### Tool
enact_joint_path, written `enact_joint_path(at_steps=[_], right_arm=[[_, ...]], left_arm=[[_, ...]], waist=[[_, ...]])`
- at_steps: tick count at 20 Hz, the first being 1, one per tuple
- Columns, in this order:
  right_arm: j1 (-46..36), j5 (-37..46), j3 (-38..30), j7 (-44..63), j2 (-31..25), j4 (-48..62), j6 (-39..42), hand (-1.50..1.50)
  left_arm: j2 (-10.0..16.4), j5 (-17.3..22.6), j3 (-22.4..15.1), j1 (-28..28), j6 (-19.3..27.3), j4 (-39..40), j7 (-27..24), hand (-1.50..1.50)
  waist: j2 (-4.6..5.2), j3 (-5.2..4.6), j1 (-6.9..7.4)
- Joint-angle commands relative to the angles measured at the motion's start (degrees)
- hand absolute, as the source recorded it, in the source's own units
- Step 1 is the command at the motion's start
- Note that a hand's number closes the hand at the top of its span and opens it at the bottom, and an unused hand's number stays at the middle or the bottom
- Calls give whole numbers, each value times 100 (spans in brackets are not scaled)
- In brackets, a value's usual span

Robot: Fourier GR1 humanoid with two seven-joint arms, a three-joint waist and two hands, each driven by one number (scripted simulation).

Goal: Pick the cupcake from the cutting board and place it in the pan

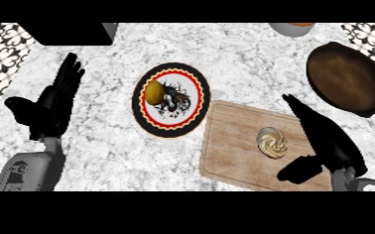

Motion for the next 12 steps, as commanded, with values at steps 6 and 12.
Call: enact_joint_path(at_steps=[6, 12], right_arm=[[-107, 412, -65, 53, -30, 443, 727, -150], [0, 869, 149, 67, 650, 707, 480, -150]], left_arm=[[128, -21, 249, -197, -234, 43, 90, 0], [36, -49, 439, -223, -376, 499, -278, 0]], waist=[[0, 1, 0], [2, 0, -15]])
